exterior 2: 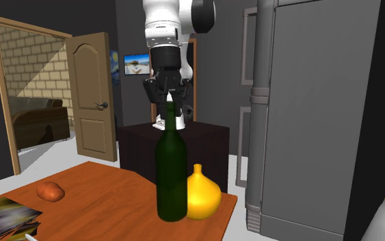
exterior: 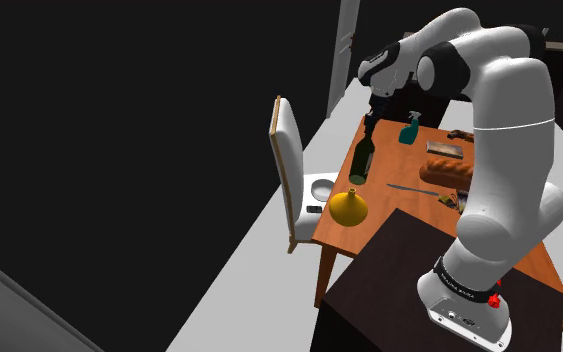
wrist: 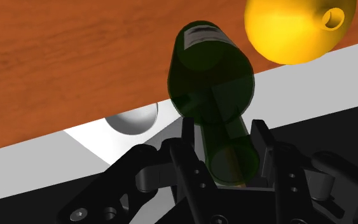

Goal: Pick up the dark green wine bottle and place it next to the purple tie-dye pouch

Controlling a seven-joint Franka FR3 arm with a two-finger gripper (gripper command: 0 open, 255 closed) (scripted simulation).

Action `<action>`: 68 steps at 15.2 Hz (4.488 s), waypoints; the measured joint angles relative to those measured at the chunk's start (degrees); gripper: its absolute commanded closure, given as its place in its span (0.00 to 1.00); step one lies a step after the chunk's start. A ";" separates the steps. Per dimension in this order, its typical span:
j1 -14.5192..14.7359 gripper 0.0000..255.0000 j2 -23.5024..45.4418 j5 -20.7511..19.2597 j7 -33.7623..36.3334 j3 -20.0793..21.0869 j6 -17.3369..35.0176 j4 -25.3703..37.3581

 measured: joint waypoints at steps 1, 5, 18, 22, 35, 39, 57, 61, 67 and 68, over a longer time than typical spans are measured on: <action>0.04 1.00 -0.38 -0.24 0.13 -0.15 -0.60 0.26; 0.33 1.00 -1.63 -1.10 0.88 -0.58 -2.87 1.46; 0.69 1.00 -5.00 -3.46 2.84 -1.72 -11.13 6.88; 0.59 1.00 -5.69 -3.97 3.24 -1.98 -13.80 8.97; -0.57 1.00 -5.82 -4.47 4.42 -2.39 -23.75 18.98; -1.30 1.00 -5.08 -4.20 4.75 -2.39 -27.27 23.25; -4.18 1.00 -8.50 -5.35 2.04 -4.01 -36.31 28.89; -4.05 1.00 -15.14 -8.51 -1.04 -5.66 -34.38 20.76; -5.29 1.00 -23.09 -12.77 -5.66 -7.96 -32.21 11.51; -5.60 1.00 -24.32 -13.49 -6.47 -8.35 -31.91 10.17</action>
